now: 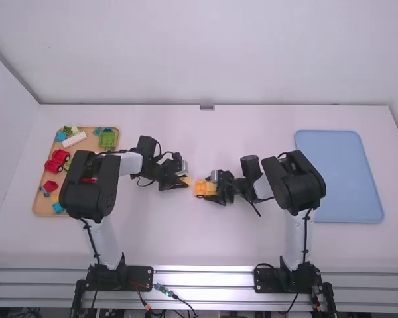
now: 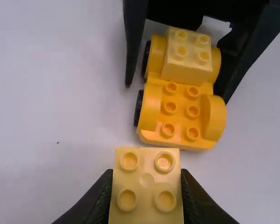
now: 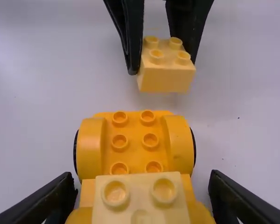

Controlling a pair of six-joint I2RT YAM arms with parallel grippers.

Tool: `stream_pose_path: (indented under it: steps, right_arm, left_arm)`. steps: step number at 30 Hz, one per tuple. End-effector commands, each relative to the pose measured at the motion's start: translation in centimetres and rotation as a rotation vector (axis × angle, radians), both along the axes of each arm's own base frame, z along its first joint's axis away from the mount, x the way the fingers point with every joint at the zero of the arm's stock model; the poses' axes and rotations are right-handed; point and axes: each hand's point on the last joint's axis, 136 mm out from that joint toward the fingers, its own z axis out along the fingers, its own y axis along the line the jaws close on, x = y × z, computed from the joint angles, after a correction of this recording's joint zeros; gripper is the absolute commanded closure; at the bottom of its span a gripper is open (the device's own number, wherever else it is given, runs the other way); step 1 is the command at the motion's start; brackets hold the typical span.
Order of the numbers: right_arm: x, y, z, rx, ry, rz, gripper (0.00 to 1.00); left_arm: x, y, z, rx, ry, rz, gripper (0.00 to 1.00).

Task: Assemble lego blocks to make yellow taxi

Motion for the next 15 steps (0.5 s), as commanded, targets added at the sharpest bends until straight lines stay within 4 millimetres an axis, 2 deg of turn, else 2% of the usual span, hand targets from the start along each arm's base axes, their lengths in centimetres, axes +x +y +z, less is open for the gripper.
stream_pose_path:
  steps: [1,6,9,11,13,15]
  right_arm:
    - [-0.5,-0.1,-0.4,0.001,0.02,0.005,0.23]
    - [-0.5,-0.1,-0.4,0.002,0.02,0.006,0.12]
    - [-0.6,-0.1,-0.4,0.004,-0.001,0.019,0.12]
    - [-0.6,-0.1,-0.4,0.003,-0.002,0.02,0.28]
    - [-0.6,-0.1,-0.4,0.005,0.002,0.021,0.36]
    - [-0.7,-0.1,-0.4,0.007,0.003,0.023,0.4]
  left_arm:
    - [-0.9,-1.2,2.1,-0.027,-0.069,-0.032,0.98]
    - [-1.8,-2.8,1.6,-0.022,-0.132,-0.031,0.99]
    - [-1.8,-3.3,1.1,-0.009,-0.126,-0.002,0.98]
    - [-1.9,-3.2,1.0,-0.004,-0.129,-0.005,0.98]
    - [-1.9,-3.2,1.0,-0.004,-0.129,-0.006,0.98]
    - [-1.8,-3.3,1.0,-0.006,-0.135,-0.008,0.98]
